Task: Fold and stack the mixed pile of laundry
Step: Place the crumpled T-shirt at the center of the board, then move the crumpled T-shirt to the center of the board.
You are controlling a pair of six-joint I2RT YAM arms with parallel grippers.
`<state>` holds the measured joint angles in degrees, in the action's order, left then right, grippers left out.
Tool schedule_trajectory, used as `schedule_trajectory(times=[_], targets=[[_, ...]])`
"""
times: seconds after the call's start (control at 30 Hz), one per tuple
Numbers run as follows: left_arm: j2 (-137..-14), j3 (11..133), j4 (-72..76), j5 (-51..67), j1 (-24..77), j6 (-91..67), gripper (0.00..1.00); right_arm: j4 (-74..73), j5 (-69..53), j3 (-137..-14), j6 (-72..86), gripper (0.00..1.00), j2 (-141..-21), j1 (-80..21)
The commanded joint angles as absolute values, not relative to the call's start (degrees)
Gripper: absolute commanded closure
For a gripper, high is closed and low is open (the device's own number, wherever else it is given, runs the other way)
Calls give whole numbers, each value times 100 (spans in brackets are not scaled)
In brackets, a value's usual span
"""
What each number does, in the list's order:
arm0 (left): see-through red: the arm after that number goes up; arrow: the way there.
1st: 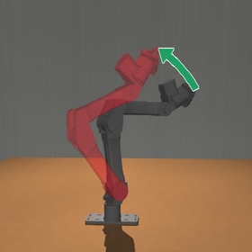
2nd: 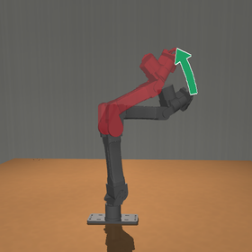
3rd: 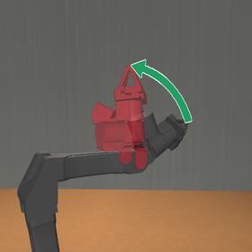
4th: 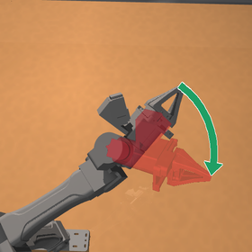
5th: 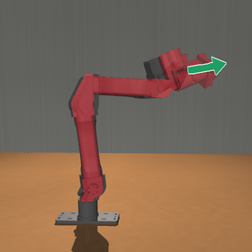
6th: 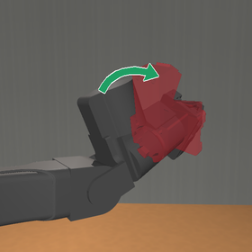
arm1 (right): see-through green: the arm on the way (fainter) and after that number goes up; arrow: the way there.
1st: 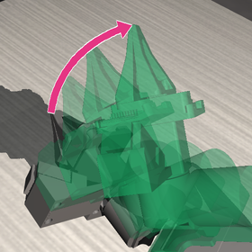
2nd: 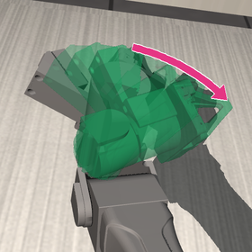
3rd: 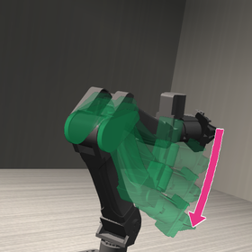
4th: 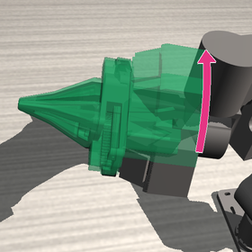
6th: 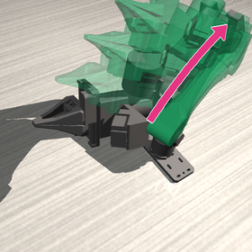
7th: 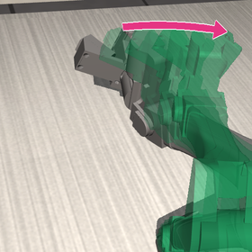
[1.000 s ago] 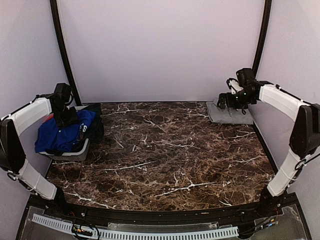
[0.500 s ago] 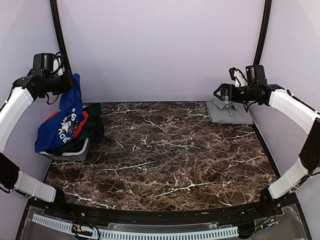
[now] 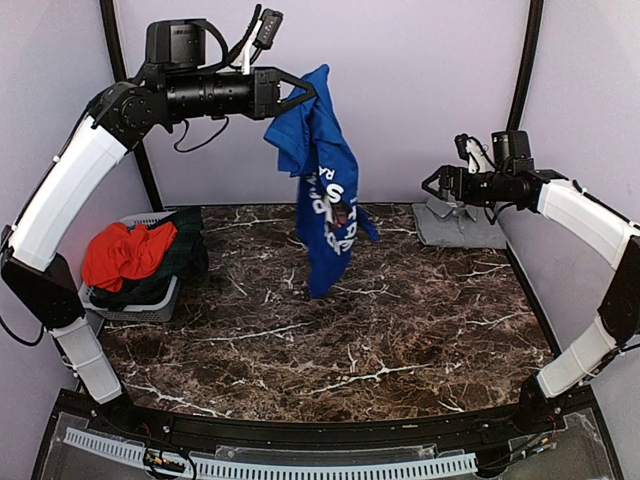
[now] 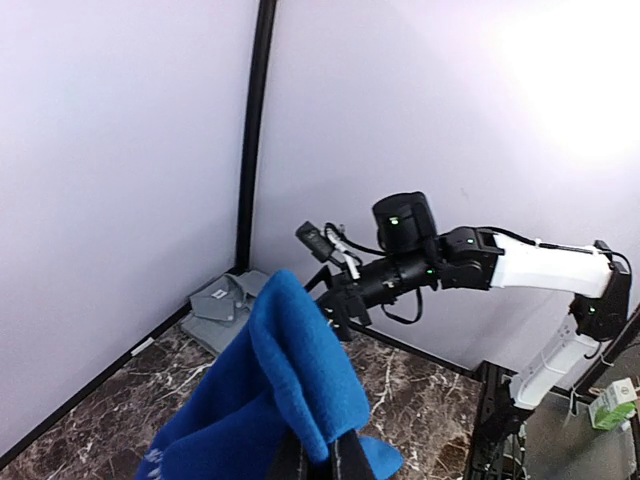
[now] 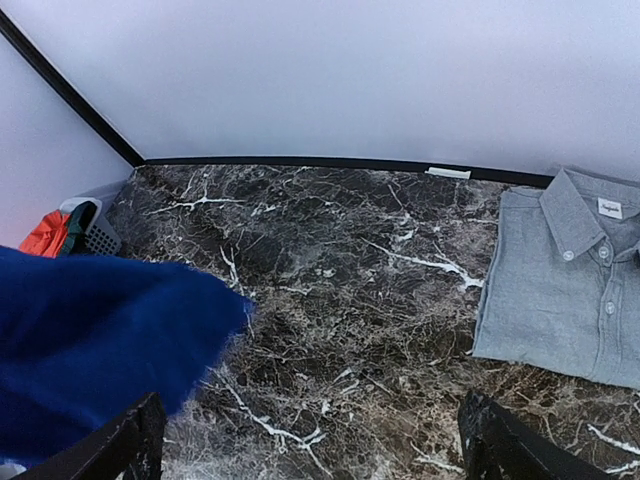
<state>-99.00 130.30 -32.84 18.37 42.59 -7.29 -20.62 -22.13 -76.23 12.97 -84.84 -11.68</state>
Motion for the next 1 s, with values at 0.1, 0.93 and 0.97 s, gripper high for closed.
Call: schedule_trajectory(times=[0.1, 0.93, 0.97], targets=[[-9027, 12165, -2810, 2257, 4138, -507, 100, -2046, -2360, -7643, 1151, 1, -8400, -1186], [-9425, 7344, -2712, 1241, 3872, -1307, 27, -3560, -2294, -6222, 1128, 21, -8460, -3164], [-9645, 7393, -2708, 1117, 3875, -1356, 27, -3578, -2275, -6162, 1141, 21, -8523, -3286]])
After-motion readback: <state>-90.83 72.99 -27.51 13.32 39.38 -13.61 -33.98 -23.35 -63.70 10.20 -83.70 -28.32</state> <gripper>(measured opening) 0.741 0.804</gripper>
